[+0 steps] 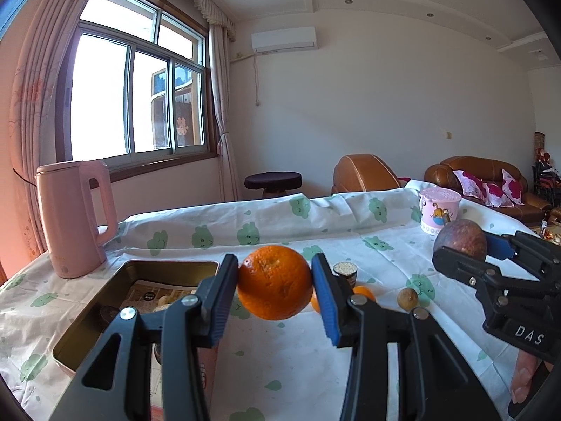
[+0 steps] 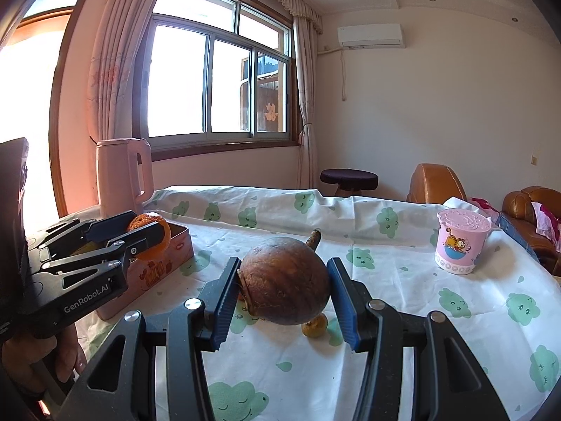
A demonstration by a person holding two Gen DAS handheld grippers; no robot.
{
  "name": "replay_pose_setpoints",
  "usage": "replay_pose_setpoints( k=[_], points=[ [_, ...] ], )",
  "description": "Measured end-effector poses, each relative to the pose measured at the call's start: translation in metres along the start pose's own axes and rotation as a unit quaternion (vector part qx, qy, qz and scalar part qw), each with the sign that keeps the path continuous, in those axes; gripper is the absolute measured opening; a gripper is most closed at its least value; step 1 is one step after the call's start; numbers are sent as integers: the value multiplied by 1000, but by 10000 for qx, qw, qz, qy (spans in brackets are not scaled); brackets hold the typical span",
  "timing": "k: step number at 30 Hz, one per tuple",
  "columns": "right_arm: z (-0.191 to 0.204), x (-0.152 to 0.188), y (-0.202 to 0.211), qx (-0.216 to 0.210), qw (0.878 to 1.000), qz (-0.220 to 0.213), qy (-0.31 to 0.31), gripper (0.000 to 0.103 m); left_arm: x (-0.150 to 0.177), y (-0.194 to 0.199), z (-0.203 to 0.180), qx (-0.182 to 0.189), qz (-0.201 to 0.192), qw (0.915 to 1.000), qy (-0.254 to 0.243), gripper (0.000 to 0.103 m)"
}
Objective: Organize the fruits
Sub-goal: 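Lift the passion fruit and orange and carry both toward the tin box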
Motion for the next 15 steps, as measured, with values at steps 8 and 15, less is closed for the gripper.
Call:
replay_pose_setpoints(
  k=[8, 15],
  points=[
    [8, 0, 1, -60, 9999, 2, 149, 52, 2, 2, 9, -27, 49, 9998, 177, 45],
    [25, 4, -5, -190, 9987, 180, 427, 52, 7, 3, 15, -9, 157, 9996, 246, 45]
  ],
)
Point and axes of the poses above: each gripper's, at about its wrist camera, not at the fingertips, and y roughly against the way its jaws point, z to its left, x to its underside, the point moved 8 cm from there along -y, roughly the way its jaws point, and after that the axes turned 5 degrees about -y, right-handed, at the moved point
